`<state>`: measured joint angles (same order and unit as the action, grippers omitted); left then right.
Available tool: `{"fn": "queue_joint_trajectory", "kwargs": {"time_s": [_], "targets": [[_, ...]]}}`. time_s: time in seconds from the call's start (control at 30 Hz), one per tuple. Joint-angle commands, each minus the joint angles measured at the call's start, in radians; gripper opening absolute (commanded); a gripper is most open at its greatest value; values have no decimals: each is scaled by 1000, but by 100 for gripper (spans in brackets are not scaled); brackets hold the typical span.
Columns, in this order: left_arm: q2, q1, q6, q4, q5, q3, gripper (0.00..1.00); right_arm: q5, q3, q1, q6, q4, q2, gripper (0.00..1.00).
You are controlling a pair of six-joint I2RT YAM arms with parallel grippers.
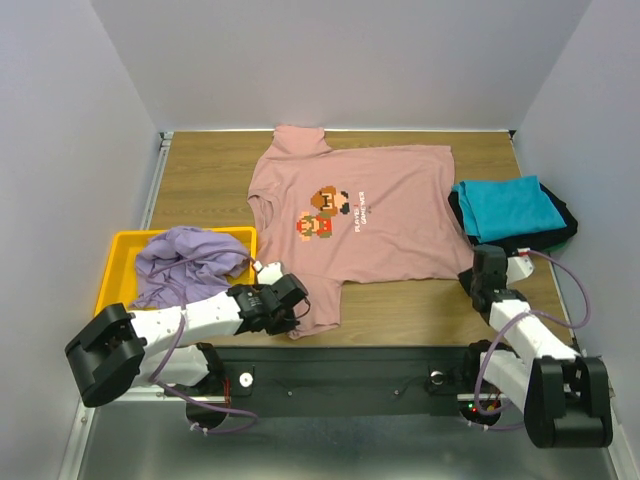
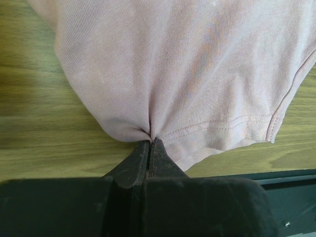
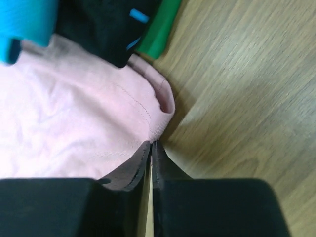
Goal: Fold and stack the t-shirts
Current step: Fold the tshirt
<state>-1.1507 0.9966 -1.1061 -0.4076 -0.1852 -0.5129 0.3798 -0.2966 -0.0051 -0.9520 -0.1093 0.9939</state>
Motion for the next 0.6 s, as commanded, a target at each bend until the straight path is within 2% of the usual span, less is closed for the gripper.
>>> {"fn": "queue_joint_trajectory", "kwargs": {"time_s": [0.0, 0.03, 0.4, 0.47, 0.57], "targets": [[46, -4, 17, -85, 10, -32, 0, -33, -2, 4, 45, -30, -109, 3], [54, -4, 15, -94, 12, -33, 0, -25, -10, 4, 48, -56, -129, 0], [163, -3, 45, -114, 119, -9, 0, 54, -105, 4, 52, -435, -379, 1], [198, -3, 51, -108, 150, -3, 0, 15, -105, 4, 36, -437, -419, 0], [238, -3, 58, -90, 150, -6, 0, -10, -119, 4, 42, -437, -390, 0]]}}
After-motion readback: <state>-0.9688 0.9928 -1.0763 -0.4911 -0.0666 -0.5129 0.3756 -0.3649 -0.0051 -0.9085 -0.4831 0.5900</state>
